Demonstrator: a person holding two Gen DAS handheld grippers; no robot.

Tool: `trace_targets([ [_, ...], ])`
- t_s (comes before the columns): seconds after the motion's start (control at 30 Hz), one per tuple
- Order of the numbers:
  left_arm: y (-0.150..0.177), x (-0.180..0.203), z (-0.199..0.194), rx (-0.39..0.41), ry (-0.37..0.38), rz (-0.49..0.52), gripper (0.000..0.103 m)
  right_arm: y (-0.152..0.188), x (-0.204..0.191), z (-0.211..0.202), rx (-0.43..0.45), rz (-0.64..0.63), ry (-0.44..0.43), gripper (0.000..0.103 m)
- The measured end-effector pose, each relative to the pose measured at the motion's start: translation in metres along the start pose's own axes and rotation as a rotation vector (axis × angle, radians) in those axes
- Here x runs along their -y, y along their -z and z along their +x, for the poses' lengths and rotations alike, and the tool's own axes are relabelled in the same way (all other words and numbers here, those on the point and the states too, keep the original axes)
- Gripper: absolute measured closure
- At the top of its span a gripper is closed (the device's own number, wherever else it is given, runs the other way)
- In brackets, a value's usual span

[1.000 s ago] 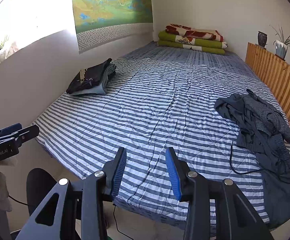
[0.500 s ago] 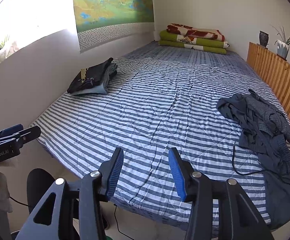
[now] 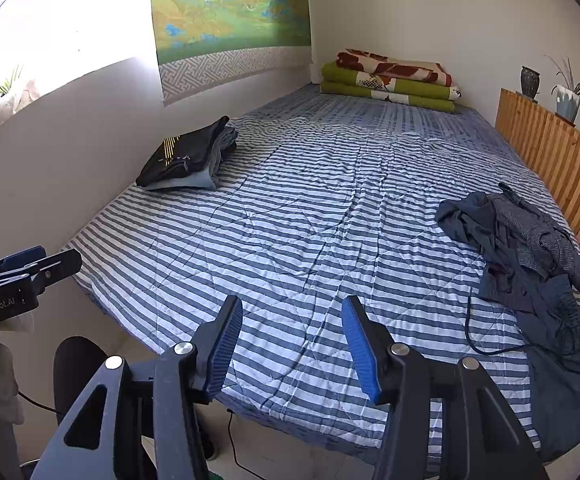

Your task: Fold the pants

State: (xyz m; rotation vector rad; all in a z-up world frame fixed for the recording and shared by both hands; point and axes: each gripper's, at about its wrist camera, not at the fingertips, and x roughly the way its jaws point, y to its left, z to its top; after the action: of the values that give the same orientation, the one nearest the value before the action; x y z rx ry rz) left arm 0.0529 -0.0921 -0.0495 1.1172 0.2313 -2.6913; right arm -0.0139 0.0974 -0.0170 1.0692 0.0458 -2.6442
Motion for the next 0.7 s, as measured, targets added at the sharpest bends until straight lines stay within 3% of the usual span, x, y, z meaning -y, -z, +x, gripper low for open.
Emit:
trace_targets([
  [0.13, 0.0005, 0.0004, -0.0006, 0.001, -0.002, 0.002, 0.014, -0.0015, -0.0018, -0.0016, 0.019, -0.001, 0.005, 0.034],
  [0.23, -0.0008, -0.0001, 0.0, -0.001, 0.0, 0.005, 0.014, -0.002, -0.0021, -0.0027, 0.03, -0.001, 0.011, 0.029],
  [0.7, 0.0, 0.0014, 0.0092, -0.019, 0.006, 0.019, 0.014, -0.0006, 0.0013, 0.0027, 0.019, 0.015, 0.029, 0.026],
])
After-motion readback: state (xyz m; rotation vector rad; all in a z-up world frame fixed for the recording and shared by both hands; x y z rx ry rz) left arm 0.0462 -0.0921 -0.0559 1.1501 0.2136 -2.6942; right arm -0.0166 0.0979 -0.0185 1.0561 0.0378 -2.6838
